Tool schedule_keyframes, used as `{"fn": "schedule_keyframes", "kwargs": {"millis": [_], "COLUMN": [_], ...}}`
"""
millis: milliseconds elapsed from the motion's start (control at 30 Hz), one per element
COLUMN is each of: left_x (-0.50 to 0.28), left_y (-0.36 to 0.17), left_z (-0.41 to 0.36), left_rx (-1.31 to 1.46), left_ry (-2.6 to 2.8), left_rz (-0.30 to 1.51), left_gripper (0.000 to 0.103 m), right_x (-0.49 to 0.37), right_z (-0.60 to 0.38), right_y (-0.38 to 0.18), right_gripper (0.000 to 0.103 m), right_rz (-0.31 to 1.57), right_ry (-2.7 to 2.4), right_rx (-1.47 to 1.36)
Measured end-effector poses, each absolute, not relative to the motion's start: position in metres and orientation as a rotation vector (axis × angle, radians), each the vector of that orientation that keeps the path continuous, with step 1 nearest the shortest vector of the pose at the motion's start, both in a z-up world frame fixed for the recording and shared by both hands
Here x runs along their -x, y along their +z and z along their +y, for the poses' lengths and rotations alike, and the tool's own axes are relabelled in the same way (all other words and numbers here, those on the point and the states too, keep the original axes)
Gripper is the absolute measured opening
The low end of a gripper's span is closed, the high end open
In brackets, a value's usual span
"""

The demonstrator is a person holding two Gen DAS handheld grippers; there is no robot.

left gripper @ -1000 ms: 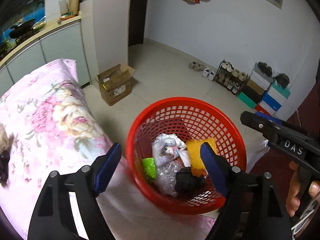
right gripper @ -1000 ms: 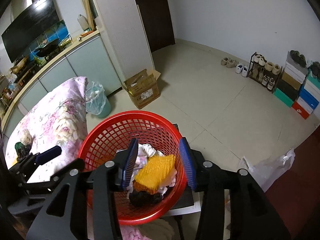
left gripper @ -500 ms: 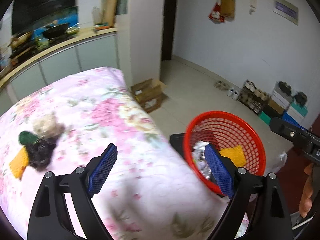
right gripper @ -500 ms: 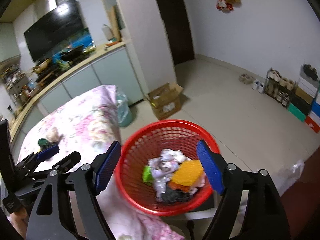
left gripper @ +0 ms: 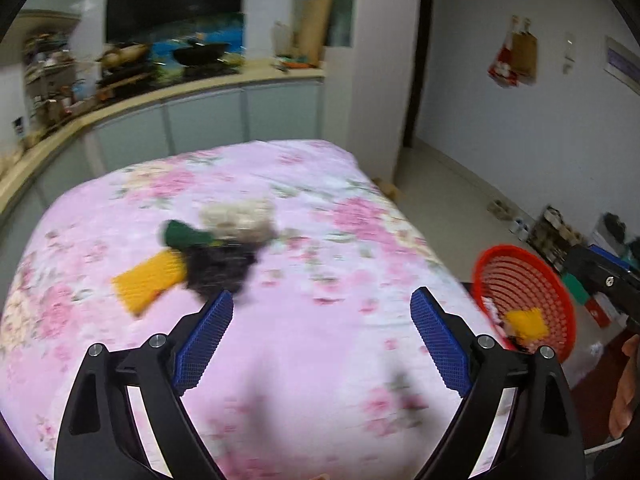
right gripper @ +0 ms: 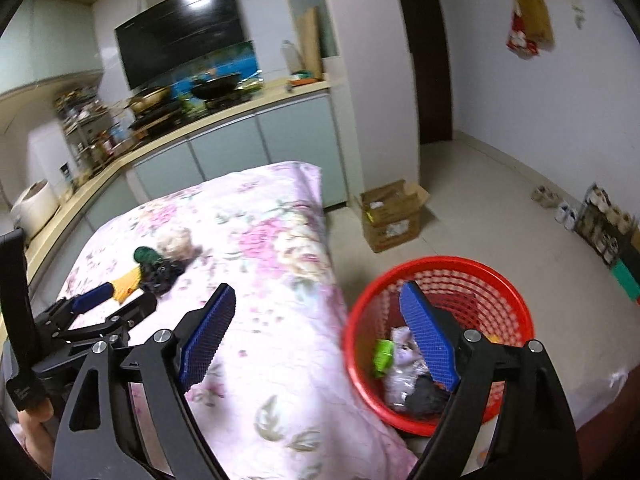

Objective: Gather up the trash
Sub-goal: 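Move both open tools back over the quilt toward the remaining trash, then grasp the second yellow foam net with the left tool while the right tool grasps the black plastic bag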

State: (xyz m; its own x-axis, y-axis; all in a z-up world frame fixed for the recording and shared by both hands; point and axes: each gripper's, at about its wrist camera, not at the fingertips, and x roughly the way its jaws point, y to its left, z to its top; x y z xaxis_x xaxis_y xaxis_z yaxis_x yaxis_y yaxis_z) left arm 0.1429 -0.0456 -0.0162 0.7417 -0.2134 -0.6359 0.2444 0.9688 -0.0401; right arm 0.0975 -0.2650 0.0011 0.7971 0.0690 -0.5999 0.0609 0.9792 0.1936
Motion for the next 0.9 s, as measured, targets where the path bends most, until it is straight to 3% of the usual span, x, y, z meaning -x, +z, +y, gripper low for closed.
{"fn": "schedule_keyframes", "kwargs": {"millis": [333, 633, 900], "left_x": [-0.125, -0.151, -0.19], "left_y": [-0.009, -0.027, -0.052], "left_z": [0.04, 0.109, 0.119], "left_rx": [-0.019, 0.146, 0.162], "left_ry": [-0.102, -0.002, 0.009], "left_rz": [0.562, 0.664, 0.764], "left_gripper": [0.096, 0.096, 0.096], "right_x": [-0.114, -0.135, -0.153], "right_z": [-0.214, -0.18, -0.163], "right_y": [0.002, -0.01, -0.018], "right_gripper": [0.088, 0.088, 0.088], "right_rz": [0.628, 0.7, 0.742], "right_ry": [0.074, 0.156, 0.186], "right_rx": [-0.153, -0.13, -0.13]}}
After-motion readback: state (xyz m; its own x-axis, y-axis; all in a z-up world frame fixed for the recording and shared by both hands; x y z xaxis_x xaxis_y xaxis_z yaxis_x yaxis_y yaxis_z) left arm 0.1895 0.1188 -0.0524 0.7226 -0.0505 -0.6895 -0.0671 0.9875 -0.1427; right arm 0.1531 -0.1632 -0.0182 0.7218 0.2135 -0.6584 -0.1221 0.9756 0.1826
